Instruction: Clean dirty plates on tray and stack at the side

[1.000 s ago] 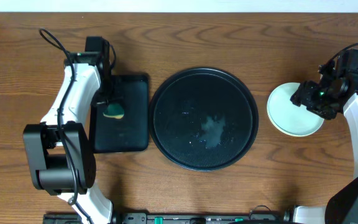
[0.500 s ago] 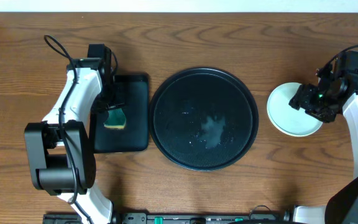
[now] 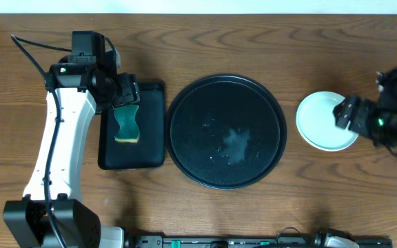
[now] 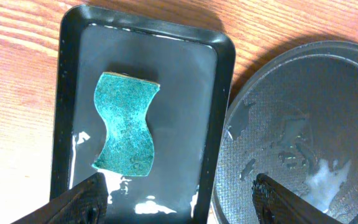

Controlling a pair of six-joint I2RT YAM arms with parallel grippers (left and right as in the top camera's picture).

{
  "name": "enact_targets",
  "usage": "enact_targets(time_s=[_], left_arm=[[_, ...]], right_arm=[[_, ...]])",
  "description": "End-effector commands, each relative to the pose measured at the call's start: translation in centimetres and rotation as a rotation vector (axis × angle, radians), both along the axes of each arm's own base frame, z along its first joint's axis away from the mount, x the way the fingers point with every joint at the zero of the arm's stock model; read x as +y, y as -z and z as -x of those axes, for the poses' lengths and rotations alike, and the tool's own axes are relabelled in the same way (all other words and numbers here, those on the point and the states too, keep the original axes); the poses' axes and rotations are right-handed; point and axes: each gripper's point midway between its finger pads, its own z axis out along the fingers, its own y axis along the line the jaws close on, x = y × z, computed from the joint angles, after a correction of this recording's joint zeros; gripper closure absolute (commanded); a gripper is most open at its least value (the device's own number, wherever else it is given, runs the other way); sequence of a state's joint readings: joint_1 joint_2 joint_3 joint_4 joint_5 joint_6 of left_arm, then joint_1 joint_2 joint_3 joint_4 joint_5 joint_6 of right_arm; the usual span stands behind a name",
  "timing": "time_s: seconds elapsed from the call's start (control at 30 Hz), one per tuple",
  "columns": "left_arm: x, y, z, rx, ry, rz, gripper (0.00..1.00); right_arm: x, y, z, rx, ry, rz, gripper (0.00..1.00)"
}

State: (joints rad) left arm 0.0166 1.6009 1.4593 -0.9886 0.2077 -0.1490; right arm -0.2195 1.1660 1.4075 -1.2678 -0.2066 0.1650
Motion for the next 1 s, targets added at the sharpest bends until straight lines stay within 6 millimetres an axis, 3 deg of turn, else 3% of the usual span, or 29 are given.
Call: enact_targets(time_s=[0.0, 0.27, 0.57, 0.8, 0.97], left_arm=[[-0.2, 0.2, 0.0, 0.008, 0.015, 0.009, 0.25], [-0.2, 0.2, 0.0, 0.007, 0.015, 0.009, 0.24], [-0.2, 0.2, 0.0, 0.008, 0.015, 0.009, 0.23], [-0.2, 0.2, 0.0, 0.008, 0.015, 0.009, 0.23], [-0.2, 0.2, 0.0, 0.007, 0.015, 0.009, 0.23]], right_arm=[[0.6, -2.4, 2.1, -0.086, -0.017, 0.025, 0.01], [1.5, -6.3, 5.9, -0.267, -0.018, 0.067, 0.01], [2.0, -6.8, 8.9, -0.298, -0.010, 0.074, 0.01], [2.7, -8.3, 6.6, -0.531, -0.126, 0.172, 0.01], [3.3, -5.2, 4.5, -0.716, -0.169, 0.211, 0.01]])
